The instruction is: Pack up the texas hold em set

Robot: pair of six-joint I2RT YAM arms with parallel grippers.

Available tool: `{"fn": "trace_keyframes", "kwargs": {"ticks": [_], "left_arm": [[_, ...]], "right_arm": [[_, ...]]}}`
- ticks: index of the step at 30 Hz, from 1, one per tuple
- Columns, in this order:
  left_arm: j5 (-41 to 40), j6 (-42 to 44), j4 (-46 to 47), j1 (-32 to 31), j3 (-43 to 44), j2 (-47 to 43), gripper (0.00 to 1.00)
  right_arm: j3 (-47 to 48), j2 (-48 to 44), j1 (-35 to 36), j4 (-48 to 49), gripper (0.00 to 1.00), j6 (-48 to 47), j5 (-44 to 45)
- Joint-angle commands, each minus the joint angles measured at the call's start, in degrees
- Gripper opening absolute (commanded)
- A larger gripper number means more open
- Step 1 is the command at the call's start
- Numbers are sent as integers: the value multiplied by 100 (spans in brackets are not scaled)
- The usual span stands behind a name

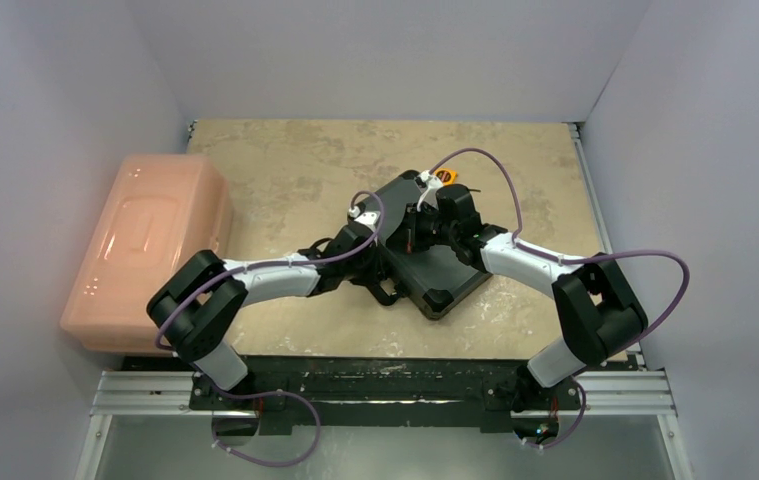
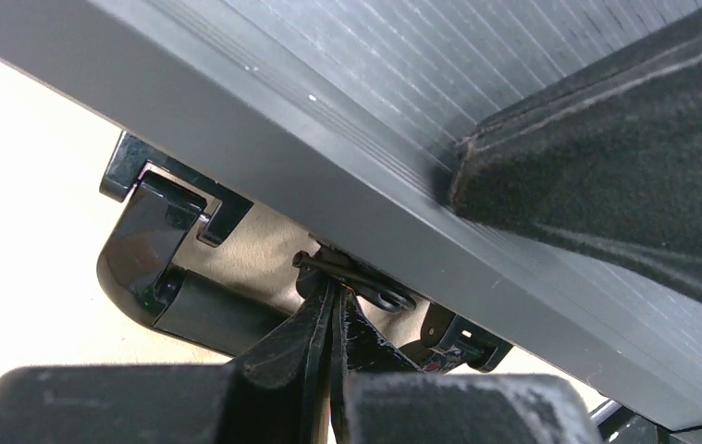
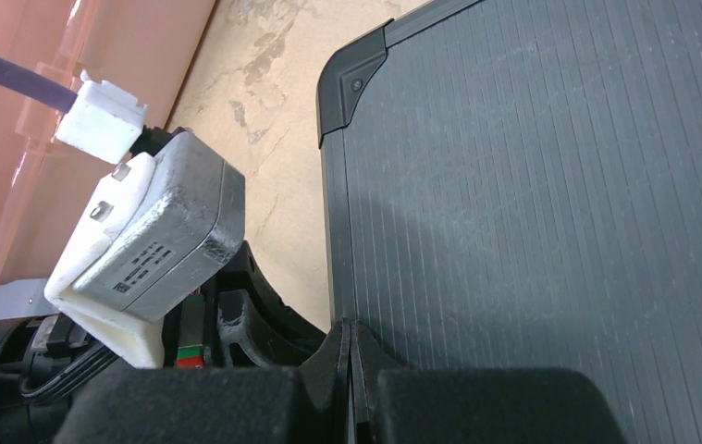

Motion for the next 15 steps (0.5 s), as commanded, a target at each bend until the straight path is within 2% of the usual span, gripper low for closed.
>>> {"fn": "trace_keyframes", "kwargs": {"ticks": [1,15], "left_arm": [[49,-104,75,-3,350,246,0],[-186,-236,-132,-10,534,702,0]], "right_arm": [[-522,581,147,-1890,0,-279,387],[-520,592,148,-1879,0,-277,376]]}}
